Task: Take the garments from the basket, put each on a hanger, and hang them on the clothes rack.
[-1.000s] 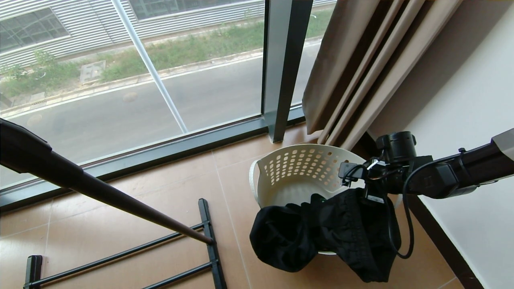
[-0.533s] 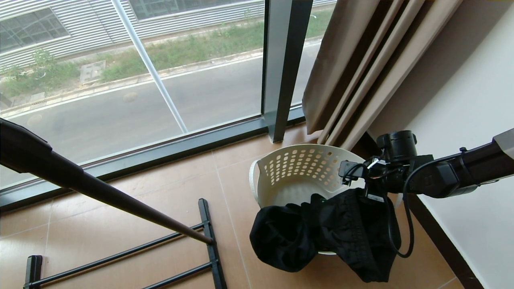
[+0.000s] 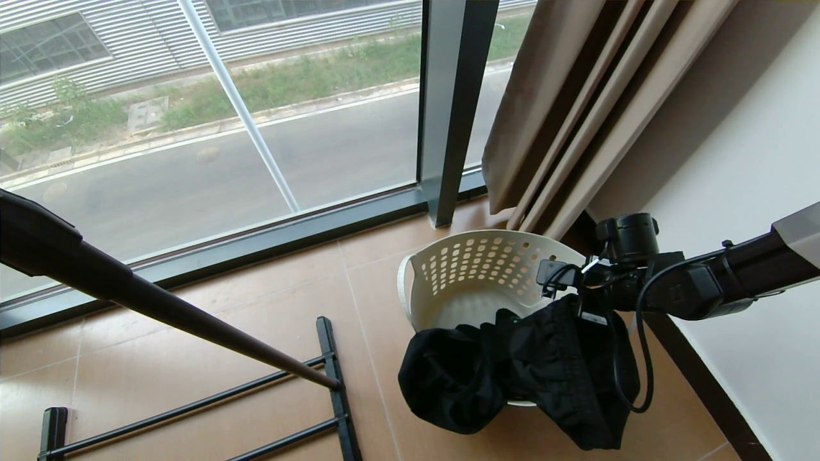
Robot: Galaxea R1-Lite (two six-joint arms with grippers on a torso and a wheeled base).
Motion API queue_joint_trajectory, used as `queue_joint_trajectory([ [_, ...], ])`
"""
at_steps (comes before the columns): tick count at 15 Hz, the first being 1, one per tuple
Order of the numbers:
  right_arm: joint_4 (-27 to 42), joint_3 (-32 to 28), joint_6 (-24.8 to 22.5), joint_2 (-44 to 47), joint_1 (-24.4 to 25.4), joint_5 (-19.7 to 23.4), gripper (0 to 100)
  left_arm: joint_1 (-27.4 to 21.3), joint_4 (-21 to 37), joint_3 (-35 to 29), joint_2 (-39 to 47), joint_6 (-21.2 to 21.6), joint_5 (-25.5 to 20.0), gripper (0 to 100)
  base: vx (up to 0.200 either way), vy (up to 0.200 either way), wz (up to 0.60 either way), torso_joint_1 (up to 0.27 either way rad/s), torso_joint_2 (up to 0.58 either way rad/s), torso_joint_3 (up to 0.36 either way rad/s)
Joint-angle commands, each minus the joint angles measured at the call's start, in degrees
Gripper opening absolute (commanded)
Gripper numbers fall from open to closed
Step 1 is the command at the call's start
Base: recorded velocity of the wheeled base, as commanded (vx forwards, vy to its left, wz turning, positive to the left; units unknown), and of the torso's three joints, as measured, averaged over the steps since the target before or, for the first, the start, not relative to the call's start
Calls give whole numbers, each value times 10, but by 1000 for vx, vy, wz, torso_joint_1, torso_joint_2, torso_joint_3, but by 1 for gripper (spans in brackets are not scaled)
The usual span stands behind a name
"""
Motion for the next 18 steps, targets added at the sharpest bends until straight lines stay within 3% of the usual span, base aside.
queue_joint_trajectory([
  [1,1,1,2,1,3,0,0,0,0,0,0,0,0,100,0,0,0,0,0,0],
  [3,3,9,2,-8,4,0,0,0,0,0,0,0,0,100,0,0,0,0,0,0],
  [8,23,107,38,-162,18,3,0,1,0,0,0,-2,0,100,0,0,0,0,0,0],
  [10,49,152,98,-253,50,4,0,1,0,1,0,1,0,100,0,0,0,0,0,0],
  [13,96,209,118,-402,80,15,0,1,0,0,0,1,0,100,0,0,0,0,0,0],
  [15,108,243,179,-485,93,14,0,1,1,0,0,1,-1,100,0,0,0,0,0,0],
  [17,108,280,234,-544,113,10,0,1,2,0,0,1,-1,100,0,0,0,1,4,28],
  [18,108,281,235,-545,114,10,0,1,2,0,0,1,-1,100,0,0,0,-2,-2,124],
])
